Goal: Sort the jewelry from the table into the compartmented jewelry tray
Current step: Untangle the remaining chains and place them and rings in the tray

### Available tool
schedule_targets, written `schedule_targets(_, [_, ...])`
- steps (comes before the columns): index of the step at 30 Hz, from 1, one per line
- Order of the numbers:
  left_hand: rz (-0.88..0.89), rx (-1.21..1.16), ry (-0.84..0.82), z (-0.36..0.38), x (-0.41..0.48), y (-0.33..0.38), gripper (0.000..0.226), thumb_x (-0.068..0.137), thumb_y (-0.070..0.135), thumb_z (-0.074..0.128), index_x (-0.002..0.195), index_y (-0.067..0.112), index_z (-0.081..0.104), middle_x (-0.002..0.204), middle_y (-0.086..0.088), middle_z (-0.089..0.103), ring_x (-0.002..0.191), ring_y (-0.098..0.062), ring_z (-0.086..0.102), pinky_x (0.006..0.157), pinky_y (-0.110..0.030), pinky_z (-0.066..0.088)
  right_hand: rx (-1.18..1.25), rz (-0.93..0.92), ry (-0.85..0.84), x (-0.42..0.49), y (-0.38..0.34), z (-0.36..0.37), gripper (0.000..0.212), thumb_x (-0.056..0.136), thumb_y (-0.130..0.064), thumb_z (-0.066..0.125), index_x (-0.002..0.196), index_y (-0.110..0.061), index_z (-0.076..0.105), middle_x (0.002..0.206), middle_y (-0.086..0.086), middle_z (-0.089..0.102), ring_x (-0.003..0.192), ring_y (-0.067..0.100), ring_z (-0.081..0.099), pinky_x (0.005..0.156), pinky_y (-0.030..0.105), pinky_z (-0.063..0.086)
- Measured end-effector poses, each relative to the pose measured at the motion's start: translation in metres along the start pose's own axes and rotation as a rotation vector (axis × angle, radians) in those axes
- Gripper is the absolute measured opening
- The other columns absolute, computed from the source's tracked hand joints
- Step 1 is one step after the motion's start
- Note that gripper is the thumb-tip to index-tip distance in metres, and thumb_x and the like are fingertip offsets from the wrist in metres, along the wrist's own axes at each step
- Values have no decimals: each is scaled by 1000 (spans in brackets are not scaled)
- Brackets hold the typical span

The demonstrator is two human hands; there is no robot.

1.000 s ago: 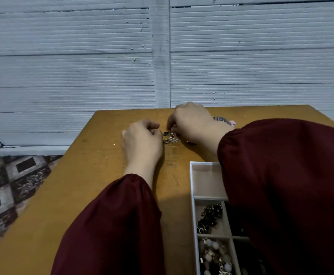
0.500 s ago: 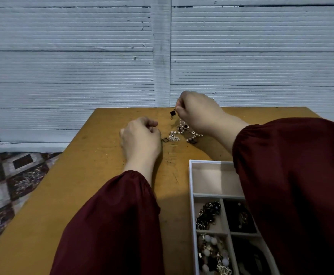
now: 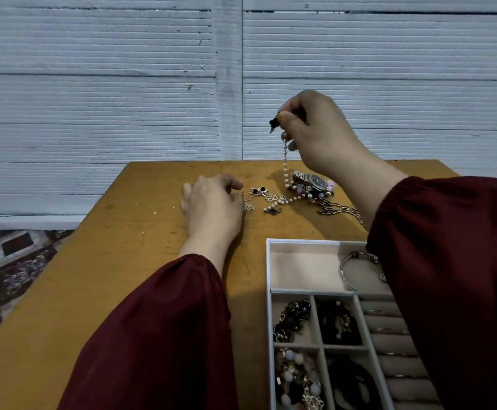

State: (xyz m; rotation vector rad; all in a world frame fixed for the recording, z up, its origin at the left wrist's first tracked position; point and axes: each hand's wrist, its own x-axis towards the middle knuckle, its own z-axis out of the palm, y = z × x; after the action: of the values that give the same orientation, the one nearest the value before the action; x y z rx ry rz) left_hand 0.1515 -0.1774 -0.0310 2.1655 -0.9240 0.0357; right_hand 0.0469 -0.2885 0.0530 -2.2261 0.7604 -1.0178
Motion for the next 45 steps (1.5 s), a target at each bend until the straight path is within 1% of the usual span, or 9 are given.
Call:
schedule_targets(2, [24,24,-7,2,-1,3,22,88,25,55,104,35,67,111,0,63,112,-28,40,93,-34,32,63,18,33,-3,0,-6,7,97,-17,47,94,-16,54,88,4,64,84,24,65,79,46,55])
schedule_targets(10, [100,93,-50,6,-3,9,15,90,36,57,100,36,68,109,-2,58,111,-28,37,90,-34,28,197,37,116,-19,5,-20,8,96,-13,50,92,-16,57,77,-3,60,75,18,63,77,42,56])
schedule_targets(13, [154,115,-80,8,-5,17,18,89,43,58,100,34,69,106,-2,52,110,-27,36,89,-34,26,207,48,121,-25,6,-26,7,96,-15,52,93,-17,58,79,-1,62,78,22,66,78,44,56])
schedule_targets(16, [206,153,-87,13,-5,27,23,87,48,60,97,31,71,105,-2,50,110,-26,36,87,-34,25,216,61,126,-28,9,-30,7,95,-15,53,93,-17,59,80,0,63,75,17,65,78,42,57])
schedule_targets(21, [200,236,-94,16,-4,33,20,84,45,65,94,28,72,111,-3,54,112,-27,37,90,-35,28,194,61,127,-31,12,-37,7,95,-16,53,95,-17,60,86,1,66,76,13,65,76,35,58])
schedule_targets(29, [219,284,-136,20,-2,33,20,89,39,60,98,24,69,119,-4,51,116,-28,34,92,-38,27,175,63,134,-34,13,-38,7,95,-15,53,93,-18,59,83,3,66,76,19,65,78,43,56])
schedule_targets(36, [183,171,-99,16,-8,32,27,95,38,49,106,20,65,120,-6,48,117,-27,33,97,-36,24,172,66,126,-41,9,-36,9,95,-15,53,89,-20,58,86,7,67,82,24,66,79,46,54])
schedule_targets(40, [147,88,-102,10,-14,32,25,95,38,49,105,23,65,120,-6,49,118,-26,33,94,-33,24,178,65,141,-49,8,-38,19,94,-15,54,81,-28,56,84,8,67,81,27,65,78,49,53])
schedule_targets(45, [121,10,-125,-2,-21,41,22,96,38,48,103,27,65,120,-4,50,119,-26,33,95,-34,25,188,75,168,-63,4,-47,18,91,-18,56,78,-30,56,83,8,67,81,27,65,78,52,52])
